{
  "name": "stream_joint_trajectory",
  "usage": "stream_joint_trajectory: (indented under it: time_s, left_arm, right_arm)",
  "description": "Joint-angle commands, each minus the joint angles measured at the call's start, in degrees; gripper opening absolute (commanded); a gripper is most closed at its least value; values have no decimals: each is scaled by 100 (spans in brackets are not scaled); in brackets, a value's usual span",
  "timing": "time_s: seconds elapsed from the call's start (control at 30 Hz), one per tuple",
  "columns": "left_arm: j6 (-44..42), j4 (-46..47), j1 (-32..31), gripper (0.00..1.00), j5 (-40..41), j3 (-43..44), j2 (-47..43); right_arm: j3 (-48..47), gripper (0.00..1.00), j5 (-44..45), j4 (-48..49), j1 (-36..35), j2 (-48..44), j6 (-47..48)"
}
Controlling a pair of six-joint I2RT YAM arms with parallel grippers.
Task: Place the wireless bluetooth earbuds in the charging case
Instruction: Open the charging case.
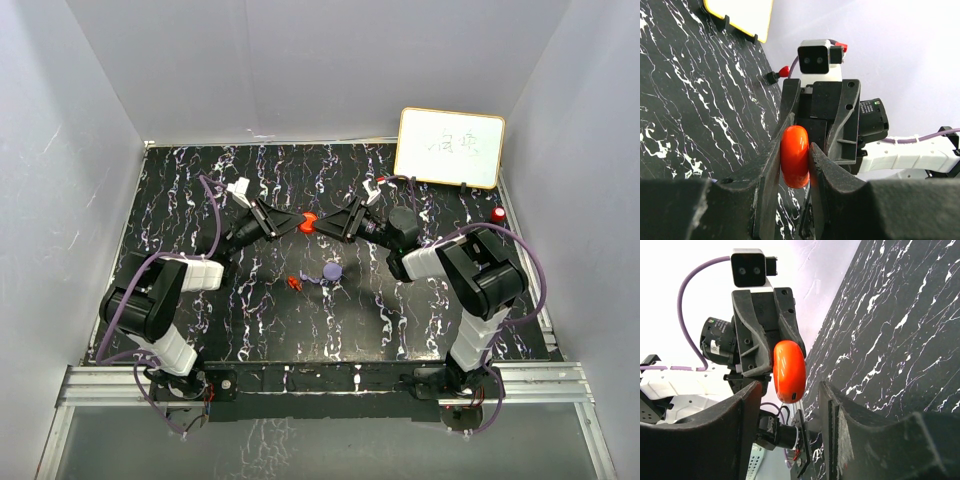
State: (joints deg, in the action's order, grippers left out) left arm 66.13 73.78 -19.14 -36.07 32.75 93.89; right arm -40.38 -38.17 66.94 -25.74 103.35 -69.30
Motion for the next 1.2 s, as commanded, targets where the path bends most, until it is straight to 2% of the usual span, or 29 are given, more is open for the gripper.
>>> stream_joint_trajectory:
  time_s: [0.0, 0.13, 0.23, 1.17]
  left_arm:
    - [3, 322, -108, 0, 110, -83, -131]
    - [22, 321, -137, 0, 157, -73, -142]
    - [102, 376, -143, 0, 170, -60, -147]
    - [366, 383, -154, 0, 111, 38, -254]
  right_arm:
    - [-57, 44, -67, 676, 4, 71, -177]
    - [-40, 35, -75, 736, 5, 116, -204]
    - [-24, 31, -83, 829, 7, 173, -261]
    - [66, 33, -35, 1165, 70, 800, -427]
